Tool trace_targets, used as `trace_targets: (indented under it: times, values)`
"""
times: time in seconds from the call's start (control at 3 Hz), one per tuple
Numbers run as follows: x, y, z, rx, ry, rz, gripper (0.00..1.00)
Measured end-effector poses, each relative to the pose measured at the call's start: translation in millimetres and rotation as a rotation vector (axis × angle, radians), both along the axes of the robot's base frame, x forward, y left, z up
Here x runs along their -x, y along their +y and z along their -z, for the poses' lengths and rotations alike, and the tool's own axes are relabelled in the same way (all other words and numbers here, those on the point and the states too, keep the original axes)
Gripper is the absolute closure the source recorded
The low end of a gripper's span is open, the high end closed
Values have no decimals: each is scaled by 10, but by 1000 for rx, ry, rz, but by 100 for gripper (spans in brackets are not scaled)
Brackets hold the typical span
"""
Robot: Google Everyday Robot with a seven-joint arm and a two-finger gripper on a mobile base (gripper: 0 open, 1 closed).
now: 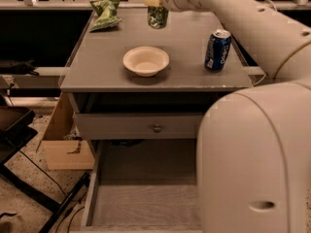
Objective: Pick green can from middle drawer and place on counter
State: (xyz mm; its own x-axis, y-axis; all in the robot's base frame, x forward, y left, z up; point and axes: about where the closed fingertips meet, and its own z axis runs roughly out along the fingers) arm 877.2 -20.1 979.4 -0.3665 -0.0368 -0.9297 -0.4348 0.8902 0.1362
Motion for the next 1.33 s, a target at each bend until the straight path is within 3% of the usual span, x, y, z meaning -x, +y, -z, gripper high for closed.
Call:
trace_targets:
  times: [0.33,0.67,1.33]
  values:
    - [-232,-94,234,-5,35,74,100]
    - [-395,-41,498,-2,58,131,100]
    - [-536,90,868,50,48,176,100]
